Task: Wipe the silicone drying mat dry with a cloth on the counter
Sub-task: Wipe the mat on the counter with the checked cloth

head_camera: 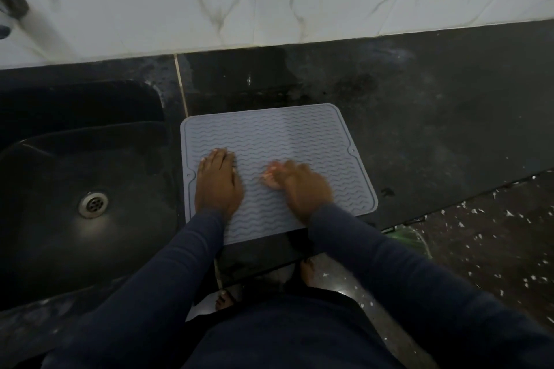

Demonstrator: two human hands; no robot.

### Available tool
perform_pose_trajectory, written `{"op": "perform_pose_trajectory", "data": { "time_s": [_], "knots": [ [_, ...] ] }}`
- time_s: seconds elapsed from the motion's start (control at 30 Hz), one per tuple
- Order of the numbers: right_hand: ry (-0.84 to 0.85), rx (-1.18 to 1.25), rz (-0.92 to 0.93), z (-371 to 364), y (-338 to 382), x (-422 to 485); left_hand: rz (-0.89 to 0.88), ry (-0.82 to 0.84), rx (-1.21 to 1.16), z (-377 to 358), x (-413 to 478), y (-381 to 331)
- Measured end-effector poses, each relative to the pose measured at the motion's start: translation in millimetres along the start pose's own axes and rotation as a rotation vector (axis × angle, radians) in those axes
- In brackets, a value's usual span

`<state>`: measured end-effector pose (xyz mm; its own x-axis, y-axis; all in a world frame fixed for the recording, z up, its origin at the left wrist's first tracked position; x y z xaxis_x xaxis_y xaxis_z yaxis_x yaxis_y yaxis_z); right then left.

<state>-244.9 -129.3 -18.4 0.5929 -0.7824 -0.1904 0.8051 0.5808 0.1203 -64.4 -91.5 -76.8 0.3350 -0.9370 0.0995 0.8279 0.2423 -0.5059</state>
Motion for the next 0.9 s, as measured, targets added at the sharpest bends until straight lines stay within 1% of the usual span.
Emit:
{"op": "perform_pose_trajectory", "data": {
  "time_s": [0.07,0.13,0.17,0.2,0.23,0.27,0.3,0.33,0.37,0.4,0.47,0.5,0.53,0.57,0.6,0.63,0.67,0.7,0.73,0.77,0.8,0.83,0.9],
  "knots": [
    [-0.017,0.010,-0.142,6.3,-67.3,-9.0,0.000,-0.009,-0.008,-1.3,-0.6,0.5],
    [0.005,-0.030,-0.373,19.7,-126.1,-13.6,-0.004,-0.017,-0.009,-2.0,-0.6,0.8],
    [0.030,-0.017,-0.506,26.0,-146.1,-14.1,-0.004,-0.017,-0.012,-1.7,-0.7,0.6],
    [0.044,-0.004,-0.597,31.2,-156.5,-12.8,0.000,-0.018,-0.013,-2.0,-0.2,0.7],
    [0.050,0.014,-0.636,36.3,-154.7,-10.5,0.002,-0.019,-0.009,-2.2,-0.1,1.3],
    [0.024,0.036,-0.623,39.9,-143.7,-8.8,-0.001,-0.018,-0.005,-3.0,-0.1,0.5],
    [-0.012,0.072,-0.561,39.3,-122.8,-6.4,-0.003,-0.017,0.001,-2.8,-0.6,0.0],
    [-0.062,0.103,-0.449,36.9,-95.7,-3.3,-0.001,-0.016,0.004,-2.8,0.2,-0.6],
    [-0.074,0.138,-0.327,30.1,-61.7,-1.4,0.004,-0.013,0.006,-2.8,0.3,-0.6],
    [-0.061,0.154,-0.204,21.3,-24.6,-1.5,0.007,-0.010,0.006,-2.6,0.2,-0.3],
    [0.051,0.142,-0.043,1.8,25.5,-9.5,0.001,-0.010,0.011,-2.0,-0.1,-0.2],
    [0.061,0.128,0.000,-1.3,30.2,-13.9,-0.001,-0.006,0.016,-1.4,-0.2,-0.5],
    [0.042,0.139,0.023,-2.0,18.9,-19.1,-0.001,0.002,0.022,-1.2,-0.6,-0.9],
    [0.007,0.113,0.025,1.4,-2.0,-25.9,0.002,0.007,0.029,-1.5,-0.9,-1.3],
    [-0.040,0.003,0.049,4.6,-31.6,-33.8,0.006,0.010,0.040,-1.9,-1.0,-1.3],
    [-0.051,-0.087,0.030,7.8,-63.0,-42.0,0.007,0.012,0.053,-2.4,-2.0,-0.8],
    [-0.040,-0.161,-0.034,13.4,-94.5,-47.8,0.006,0.014,0.065,-3.7,-2.4,-0.7],
    [-0.008,-0.185,-0.158,17.3,-122.6,-50.8,0.006,0.017,0.078,-4.7,-2.8,-0.5],
    [0.021,-0.130,-0.313,21.3,-143.2,-49.8,0.009,0.023,0.091,-5.3,-3.0,-0.3],
    [0.036,-0.074,-0.408,26.0,-149.6,-44.7,0.010,0.025,0.100,-5.6,-3.1,-0.5],
    [0.012,-0.053,-0.430,29.7,-142.9,-37.9,0.010,0.026,0.104,-5.9,-2.8,-1.0],
    [-0.020,-0.032,-0.386,33.4,-125.0,-32.1,0.011,0.024,0.103,-5.9,-2.5,-1.3],
    [-0.079,0.062,-0.221,27.3,-69.2,-24.1,0.013,0.022,0.099,-5.1,-2.2,-0.7]
  ]
}}
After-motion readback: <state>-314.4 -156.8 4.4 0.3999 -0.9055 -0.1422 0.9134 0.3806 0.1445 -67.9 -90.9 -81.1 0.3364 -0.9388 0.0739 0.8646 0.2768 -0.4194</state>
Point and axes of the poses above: each hand's wrist, its own x-axis towards the middle knuckle, its own z-axis out of the back of the hand, y = z × x, the point moved 2 cm from there along x, towards the middle knuckle, and after that the axes turned 2 degrees about z, right-handed, at the moved point
